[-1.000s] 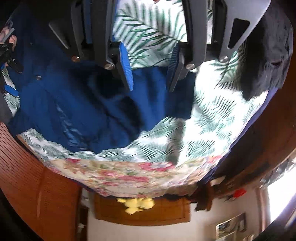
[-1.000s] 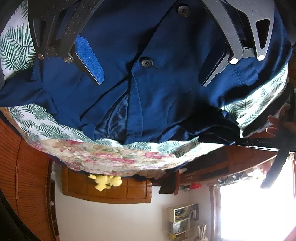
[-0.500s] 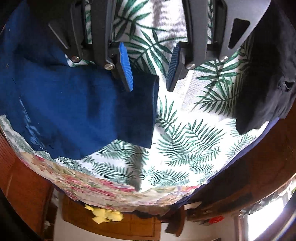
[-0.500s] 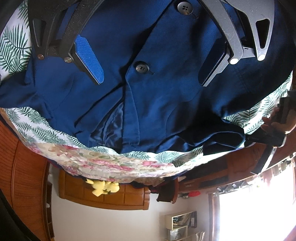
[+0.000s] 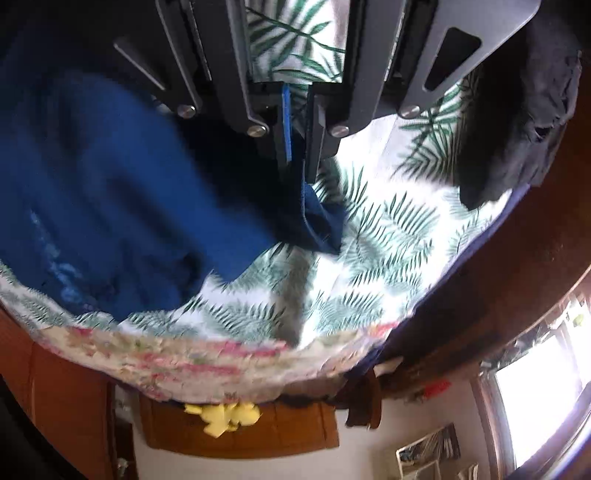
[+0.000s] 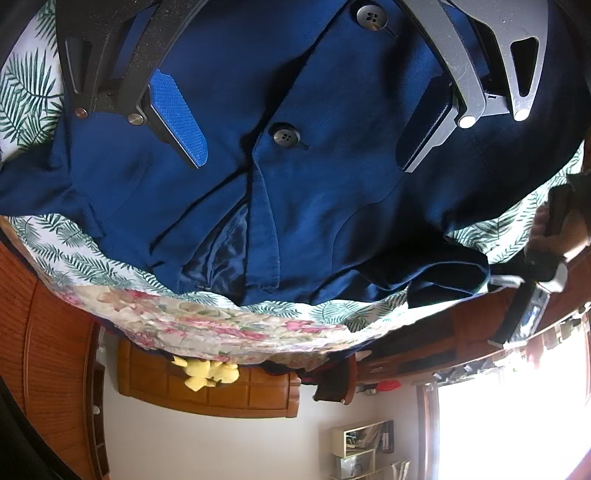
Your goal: Fold large clothes
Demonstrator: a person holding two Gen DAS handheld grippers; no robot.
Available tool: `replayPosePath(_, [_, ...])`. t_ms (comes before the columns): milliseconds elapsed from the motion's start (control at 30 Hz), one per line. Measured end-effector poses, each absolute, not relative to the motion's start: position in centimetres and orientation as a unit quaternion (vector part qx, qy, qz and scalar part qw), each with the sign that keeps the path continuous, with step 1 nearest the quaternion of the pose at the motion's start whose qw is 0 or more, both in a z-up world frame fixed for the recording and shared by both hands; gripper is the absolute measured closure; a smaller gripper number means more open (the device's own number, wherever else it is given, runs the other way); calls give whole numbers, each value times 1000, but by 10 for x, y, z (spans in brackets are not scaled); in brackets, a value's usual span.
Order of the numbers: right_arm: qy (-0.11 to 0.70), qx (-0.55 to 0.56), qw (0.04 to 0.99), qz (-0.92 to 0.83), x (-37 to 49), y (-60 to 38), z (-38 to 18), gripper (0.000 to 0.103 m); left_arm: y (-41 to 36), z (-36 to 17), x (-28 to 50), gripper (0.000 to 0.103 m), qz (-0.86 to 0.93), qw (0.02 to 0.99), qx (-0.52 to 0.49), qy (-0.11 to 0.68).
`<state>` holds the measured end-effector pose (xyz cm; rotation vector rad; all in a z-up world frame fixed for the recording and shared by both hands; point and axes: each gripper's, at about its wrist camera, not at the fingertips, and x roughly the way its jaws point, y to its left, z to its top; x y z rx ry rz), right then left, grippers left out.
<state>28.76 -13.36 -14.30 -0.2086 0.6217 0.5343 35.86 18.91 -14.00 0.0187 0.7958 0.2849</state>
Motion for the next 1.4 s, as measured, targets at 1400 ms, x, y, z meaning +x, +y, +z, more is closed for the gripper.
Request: replayPosePath(1400, [280,-75,934,207,232,-223,-104,0,-29,-68,217,101,-66,951,43,298])
